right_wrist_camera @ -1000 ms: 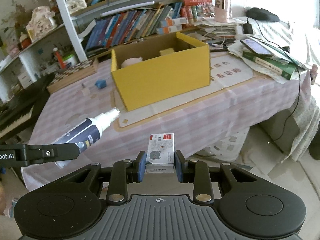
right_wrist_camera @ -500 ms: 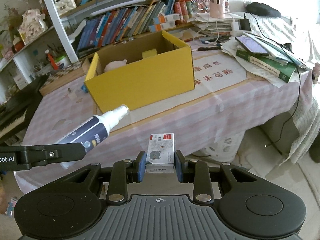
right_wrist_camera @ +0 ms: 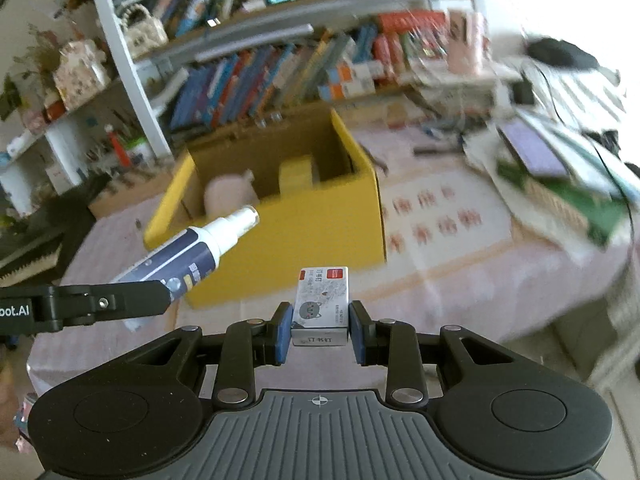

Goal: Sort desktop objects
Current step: 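Lift the spray bottle and small box and carry both toward the yellow box, then lower both into the yellow box and open both grippers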

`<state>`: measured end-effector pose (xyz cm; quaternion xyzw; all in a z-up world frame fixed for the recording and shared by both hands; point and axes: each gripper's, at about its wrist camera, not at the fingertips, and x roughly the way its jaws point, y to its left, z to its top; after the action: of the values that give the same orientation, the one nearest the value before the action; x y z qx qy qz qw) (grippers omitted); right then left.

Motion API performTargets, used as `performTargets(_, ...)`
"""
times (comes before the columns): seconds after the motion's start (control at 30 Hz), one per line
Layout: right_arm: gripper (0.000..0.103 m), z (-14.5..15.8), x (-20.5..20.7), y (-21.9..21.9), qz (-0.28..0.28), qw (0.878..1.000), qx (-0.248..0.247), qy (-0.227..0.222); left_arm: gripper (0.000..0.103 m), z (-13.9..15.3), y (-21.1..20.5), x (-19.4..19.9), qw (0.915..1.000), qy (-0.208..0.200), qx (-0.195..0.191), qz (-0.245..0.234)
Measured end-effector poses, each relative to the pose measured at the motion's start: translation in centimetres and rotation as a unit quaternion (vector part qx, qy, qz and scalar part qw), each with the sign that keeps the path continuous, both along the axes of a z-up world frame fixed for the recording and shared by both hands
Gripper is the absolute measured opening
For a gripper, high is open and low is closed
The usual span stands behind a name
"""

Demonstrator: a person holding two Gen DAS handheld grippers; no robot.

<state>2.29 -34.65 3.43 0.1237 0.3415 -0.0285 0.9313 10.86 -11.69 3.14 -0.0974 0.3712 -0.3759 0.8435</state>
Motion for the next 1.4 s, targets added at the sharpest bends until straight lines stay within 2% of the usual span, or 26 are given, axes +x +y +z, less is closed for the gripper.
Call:
performTargets(0.17, 0.030, 2.5, 4.0, -1.0, 0.039, 0.998, -0.020, -0.047, 0.030, 2.2, -1.1, 2.7, 0.9981, -0.046, 0.001, 0.041)
performTargets(0.37, 0.030, 3.1, 9.2, -0.7, 0.086, 0.993, -0.047, -0.061, 0.030, 1.8, -2.5, 6.2, 0.9958, -0.052, 0.025, 0.071)
performTargets(0.53, 0.030, 1.8, 13.5, 0.0, 0.128, 0.990, -0.059, -0.032, 0.030, 0.1, -3.7, 8.9, 0.9925, -0.049, 0.075, 0.083)
performTargets(0.67, 0.030, 0.0, 16.7, 0.2, 0.156, 0.986, -0.056, 0.014, 0.030, -1.7, -4.4, 10.9, 0.9874, -0.042, 0.122, 0.092)
performTargets(0.8, 0.030, -1.4, 18.6, 0.6, 0.176, 0.982, -0.059, 0.046, 0.030, -3.1, -5.1, 12.0, 0.9830, -0.033, 0.156, 0.090)
performTargets(0.87, 0.030, -2.0, 19.4, 0.8, 0.185, 0.979, -0.061, 0.058, 0.030, -3.3, -5.4, 12.2, 0.9811, -0.043, 0.169, 0.085)
performTargets(1.07, 0.030, -3.6, 20.6, 1.1, 0.206, 0.973, -0.060, 0.089, 0.030, -3.6, -6.4, 12.7, 0.9751, -0.058, 0.200, 0.078)
performTargets(1.4, 0.031, -4.9, 21.3, 1.2, 0.205, 0.971, -0.055, 0.106, 0.031, -3.6, -6.8, 12.4, 0.9711, -0.072, 0.215, 0.074)
